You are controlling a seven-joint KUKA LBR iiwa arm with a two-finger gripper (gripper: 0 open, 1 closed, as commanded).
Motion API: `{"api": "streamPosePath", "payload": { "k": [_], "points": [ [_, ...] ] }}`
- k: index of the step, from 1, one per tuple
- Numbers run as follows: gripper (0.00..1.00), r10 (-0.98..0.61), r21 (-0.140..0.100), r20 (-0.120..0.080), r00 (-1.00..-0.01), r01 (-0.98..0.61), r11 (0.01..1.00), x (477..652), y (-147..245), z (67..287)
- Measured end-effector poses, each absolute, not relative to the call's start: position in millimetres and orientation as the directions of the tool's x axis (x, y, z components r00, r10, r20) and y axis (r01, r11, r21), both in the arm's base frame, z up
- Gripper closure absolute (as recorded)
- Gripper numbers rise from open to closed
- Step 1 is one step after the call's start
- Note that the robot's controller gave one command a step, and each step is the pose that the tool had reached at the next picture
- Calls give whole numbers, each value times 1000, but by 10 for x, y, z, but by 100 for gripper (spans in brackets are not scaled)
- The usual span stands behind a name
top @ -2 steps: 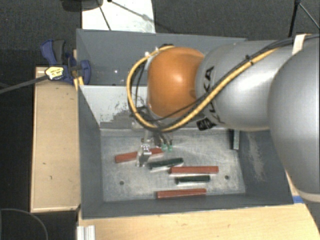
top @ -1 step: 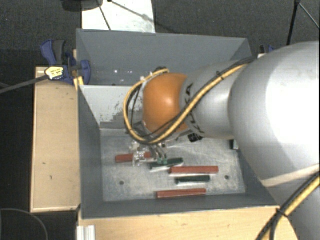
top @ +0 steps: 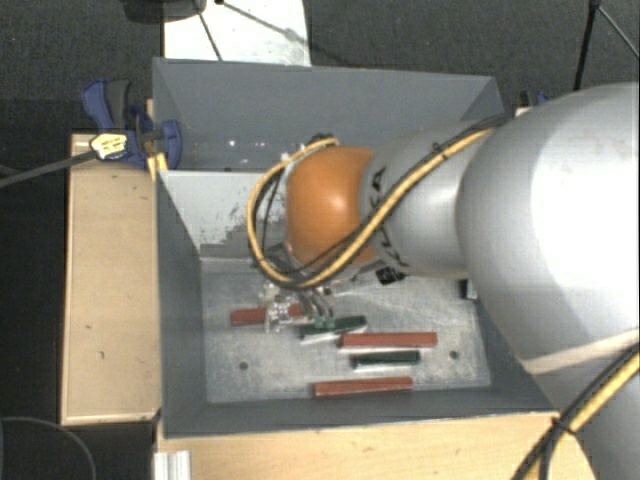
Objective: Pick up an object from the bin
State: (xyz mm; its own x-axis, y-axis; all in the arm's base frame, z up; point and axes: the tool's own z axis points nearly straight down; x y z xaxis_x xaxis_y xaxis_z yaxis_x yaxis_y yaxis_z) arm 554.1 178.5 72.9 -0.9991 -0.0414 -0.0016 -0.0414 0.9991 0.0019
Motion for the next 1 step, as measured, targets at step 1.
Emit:
{"api": "streamPosePath", "payload": {
  "k": [1],
  "points": [
    [100,-3,1,-3,-1000,-3,1000,5599,1545,2192]
  ]
}}
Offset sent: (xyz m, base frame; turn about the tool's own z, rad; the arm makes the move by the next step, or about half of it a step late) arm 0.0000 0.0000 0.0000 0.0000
